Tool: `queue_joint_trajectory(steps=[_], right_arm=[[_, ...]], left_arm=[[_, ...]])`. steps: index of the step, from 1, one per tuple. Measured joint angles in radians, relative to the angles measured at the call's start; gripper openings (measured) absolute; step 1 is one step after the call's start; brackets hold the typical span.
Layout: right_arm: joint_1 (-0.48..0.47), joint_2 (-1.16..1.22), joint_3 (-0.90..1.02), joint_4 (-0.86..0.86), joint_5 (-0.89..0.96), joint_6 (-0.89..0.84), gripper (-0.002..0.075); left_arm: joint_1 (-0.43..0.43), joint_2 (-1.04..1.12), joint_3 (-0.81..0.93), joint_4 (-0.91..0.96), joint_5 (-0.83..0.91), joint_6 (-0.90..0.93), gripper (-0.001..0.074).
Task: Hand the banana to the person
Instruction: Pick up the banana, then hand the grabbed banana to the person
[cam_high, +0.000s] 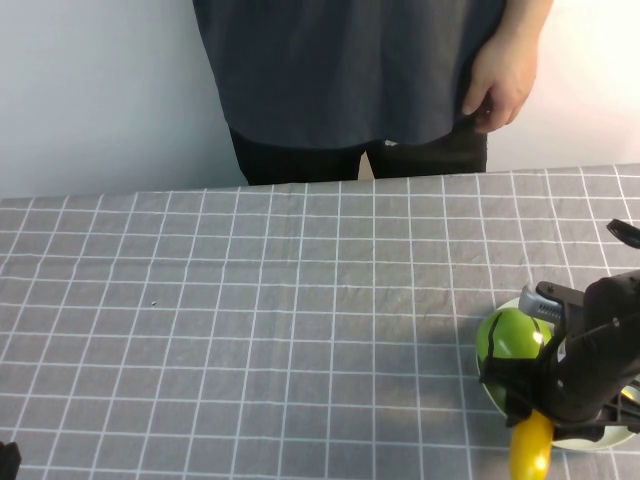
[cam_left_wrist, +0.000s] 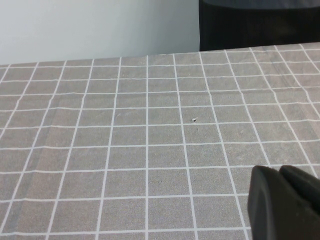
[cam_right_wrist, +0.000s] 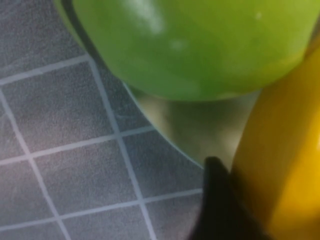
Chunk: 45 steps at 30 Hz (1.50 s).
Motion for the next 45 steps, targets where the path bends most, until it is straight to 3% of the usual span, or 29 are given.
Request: queue_joint_trajectory(steps=[3,6,14,20,26,34,45], right_arm=[[0.0,0.0,0.0,0.0,0.002,-0.025,0.0138],[0.0,-0.012,0.0,0.0,0.016,-0.029,0.0081],[0.0,-0.105,0.002,-0.008,0.193,-0.024,0.0076],[0.037,-0.311,0.002,-0.029,0.295,-0.012,0.0076],[0.09,-0.49,-0.112,-0.111,0.26,-0.203,0.0074],[0.1,-0.421,-0.328,-0.318,0.264,-0.27,0.0063],[0.1,-0.263,-0.477,-0.392,0.264,-0.246,0.0063]], left_arm=[[0.0,0.0,0.0,0.0,0.0,0.0,-0.0005],[0.0,0.0,0.0,0.0,0.0,0.0,-0.0004],[0.0,0.0,0.0,0.0,0.0,0.0,-0.0004],[0.0,0.0,0.0,0.0,0.0,0.0,-0.0004],[0.0,0.0,0.0,0.0,0.0,0.0,-0.0004],[0.0,0.0,0.0,0.0,0.0,0.0,-0.0005],[0.0,0.0,0.0,0.0,0.0,0.0,-0.0004]])
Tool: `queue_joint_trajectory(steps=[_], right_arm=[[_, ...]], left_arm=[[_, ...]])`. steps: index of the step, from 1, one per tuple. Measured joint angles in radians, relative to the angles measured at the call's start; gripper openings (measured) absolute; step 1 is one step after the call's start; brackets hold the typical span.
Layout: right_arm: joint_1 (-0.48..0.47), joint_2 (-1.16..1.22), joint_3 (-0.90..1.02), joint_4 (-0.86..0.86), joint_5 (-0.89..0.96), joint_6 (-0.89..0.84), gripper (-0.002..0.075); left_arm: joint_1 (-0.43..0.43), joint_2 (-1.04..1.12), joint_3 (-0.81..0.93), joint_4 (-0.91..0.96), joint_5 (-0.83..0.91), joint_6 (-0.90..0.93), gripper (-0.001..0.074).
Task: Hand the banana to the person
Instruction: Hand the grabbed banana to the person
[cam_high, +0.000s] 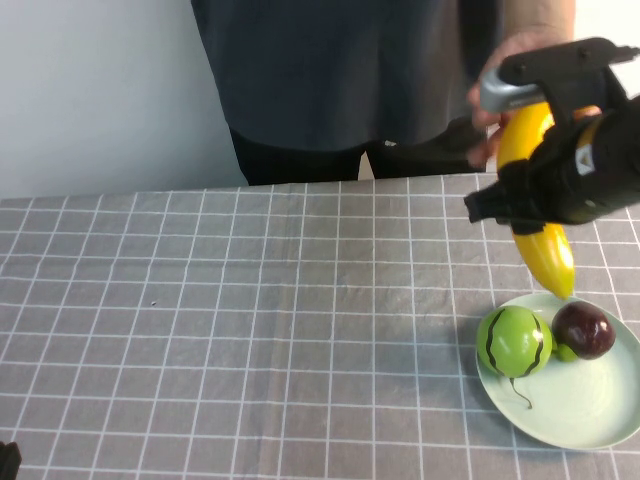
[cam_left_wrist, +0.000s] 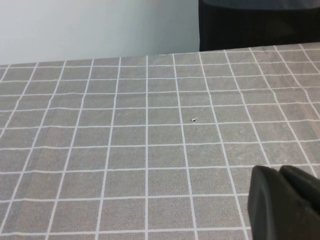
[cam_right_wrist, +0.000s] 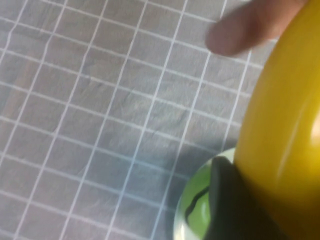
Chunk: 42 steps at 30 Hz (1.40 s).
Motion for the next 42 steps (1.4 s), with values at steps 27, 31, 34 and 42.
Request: queue_joint_trajectory(steps=[27,31,34,42], right_arm=[[0.0,0.016,-0.002,-0.014,-0.014,0.01,0.0534],[0.019,-0.018,0.0,-0.04,0.045,0.042,0.0539],[0.051,-0.083,0.0,-0.087,0.145,0.098,0.0533],[0.111,-0.311,0.0,-0.096,0.527,0.078,0.0143]], left_arm=[[0.0,0.0,0.0,0.0,0.0,0.0,-0.0005],[0.0,0.0,0.0,0.0,0.0,0.0,-0.0004],[0.0,0.0,0.0,0.0,0.0,0.0,-0.0005],[0.0,0.0,0.0,0.0,0.0,0.0,-0.0004]])
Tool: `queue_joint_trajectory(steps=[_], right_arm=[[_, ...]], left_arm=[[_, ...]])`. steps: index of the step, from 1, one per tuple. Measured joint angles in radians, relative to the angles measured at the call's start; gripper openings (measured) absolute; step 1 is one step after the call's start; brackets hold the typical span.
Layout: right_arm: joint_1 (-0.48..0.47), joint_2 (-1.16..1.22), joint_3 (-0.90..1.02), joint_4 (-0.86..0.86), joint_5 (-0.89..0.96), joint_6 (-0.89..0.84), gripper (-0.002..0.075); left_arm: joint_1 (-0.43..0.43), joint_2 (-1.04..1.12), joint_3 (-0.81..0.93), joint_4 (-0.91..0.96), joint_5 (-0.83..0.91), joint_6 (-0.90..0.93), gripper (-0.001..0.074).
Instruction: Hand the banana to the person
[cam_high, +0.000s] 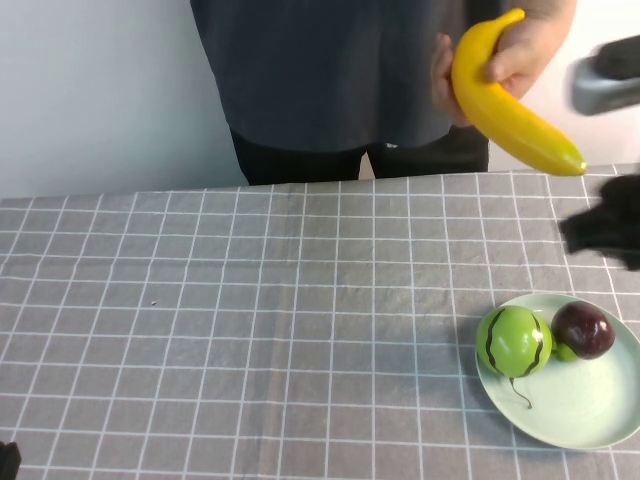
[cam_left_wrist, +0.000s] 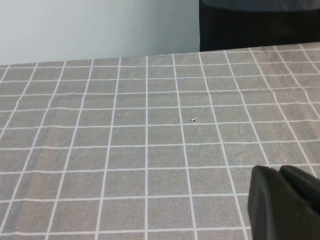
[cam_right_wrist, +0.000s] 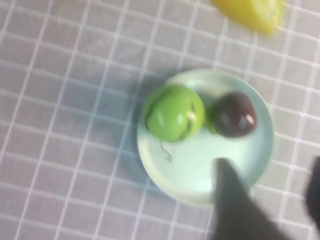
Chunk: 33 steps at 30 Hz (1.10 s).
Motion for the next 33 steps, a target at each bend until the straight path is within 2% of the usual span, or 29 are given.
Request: queue_joint_trajectory(steps=[2,3,14,23,26,33], right_arm=[[0.001,-0.068,0.015,0.028,0.015,-0.004,0.0008],[0.001,-0.099,0.027,0.033,0.015,-0.007,-0.0006],[0.001,-0.426,0.088,0.066,0.015,-0.013,-0.0006],[0.002,-0.515,0.146,0.042,-0.009,-0.054,-0.0006],[-0.035,-0.562,0.269,0.01,-0.162,-0.054,-0.0006],[-0.302,-0.733,0.758,-0.011,-0.794,-0.054,-0.0006]], left_arm=[[0.0,0.0,0.0,0.0,0.0,0.0,-0.0004],[0.0,0.0,0.0,0.0,0.0,0.0,-0.0004],[0.0,0.0,0.0,0.0,0.0,0.0,-0.0004],[0.0,0.0,0.0,0.0,0.0,0.0,-0.0004],[0.0,0.0,0.0,0.0,0.0,0.0,-0.0004],[0.0,0.0,0.0,0.0,0.0,0.0,-0.0004]])
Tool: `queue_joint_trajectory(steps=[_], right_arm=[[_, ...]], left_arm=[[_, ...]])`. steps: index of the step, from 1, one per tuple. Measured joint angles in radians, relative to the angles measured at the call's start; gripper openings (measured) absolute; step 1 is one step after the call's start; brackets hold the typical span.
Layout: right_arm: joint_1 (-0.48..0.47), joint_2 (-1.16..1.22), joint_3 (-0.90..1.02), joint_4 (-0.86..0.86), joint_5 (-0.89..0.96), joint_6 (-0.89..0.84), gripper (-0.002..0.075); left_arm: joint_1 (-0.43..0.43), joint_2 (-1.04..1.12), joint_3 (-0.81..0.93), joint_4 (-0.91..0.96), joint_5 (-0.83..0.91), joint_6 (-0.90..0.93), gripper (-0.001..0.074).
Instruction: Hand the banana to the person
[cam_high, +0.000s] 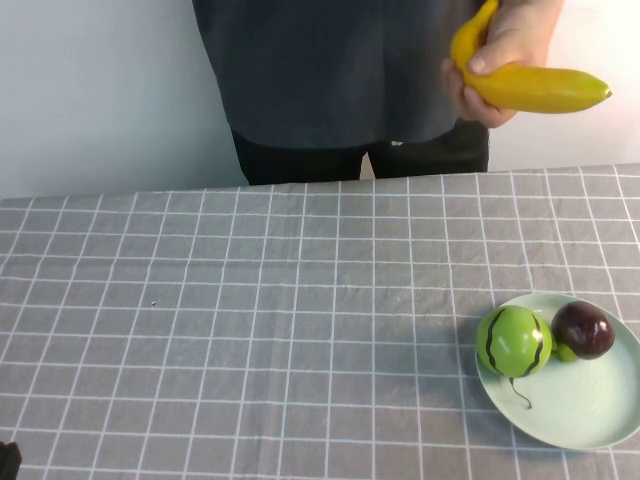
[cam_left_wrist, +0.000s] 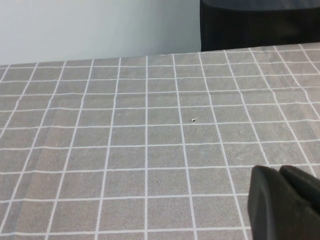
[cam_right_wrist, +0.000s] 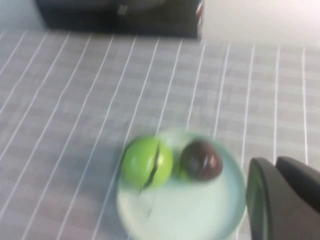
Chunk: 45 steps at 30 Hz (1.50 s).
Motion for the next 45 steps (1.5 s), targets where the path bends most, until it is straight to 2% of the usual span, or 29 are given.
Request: queue_joint_trajectory(steps=[2,6,10,12,15,24,26,30,33,45], right_arm=[[-0.104,-0.064,0.15,-0.017,-0.166,0.0,-0.0006],[-0.261,-0.193,0.367,-0.01,-0.254,0.022,-0.0006],[-0.336,-0.327,0.516,-0.019,-0.382,0.029,-0.0006],[-0.345,-0.393,0.555,-0.017,-0.399,0.032,-0.0006],[-0.35,-0.462,0.55,0.007,-0.328,0.04,-0.0006],[-0.35,-0.452,0.552,0.016,-0.351,0.038,-0.0006],[-0.35,-0.452,0.552,0.105,-0.336,-0.057,-0.0006],[-0.35,-0.452,0.552,0.388,-0.259,-0.468,-0.0006],[-0.35,-0.452,0.552,0.4,-0.165,-0.484,-0.0006],[-0.35,-0.452,0.552,0.402,-0.165,-0.486,-0.0006]], left_arm=[[0.0,0.0,0.0,0.0,0.0,0.0,-0.0004],[0.0,0.0,0.0,0.0,0.0,0.0,-0.0004],[0.0,0.0,0.0,0.0,0.0,0.0,-0.0004],[0.0,0.0,0.0,0.0,0.0,0.0,-0.0005],[0.0,0.0,0.0,0.0,0.0,0.0,-0.0004],[0.0,0.0,0.0,0.0,0.0,0.0,-0.0004],[0.0,0.0,0.0,0.0,0.0,0.0,-0.0004],[0.0,0.0,0.0,0.0,0.0,0.0,-0.0004],[0.0,0.0,0.0,0.0,0.0,0.0,-0.0004],[0.0,0.0,0.0,0.0,0.0,0.0,-0.0004]])
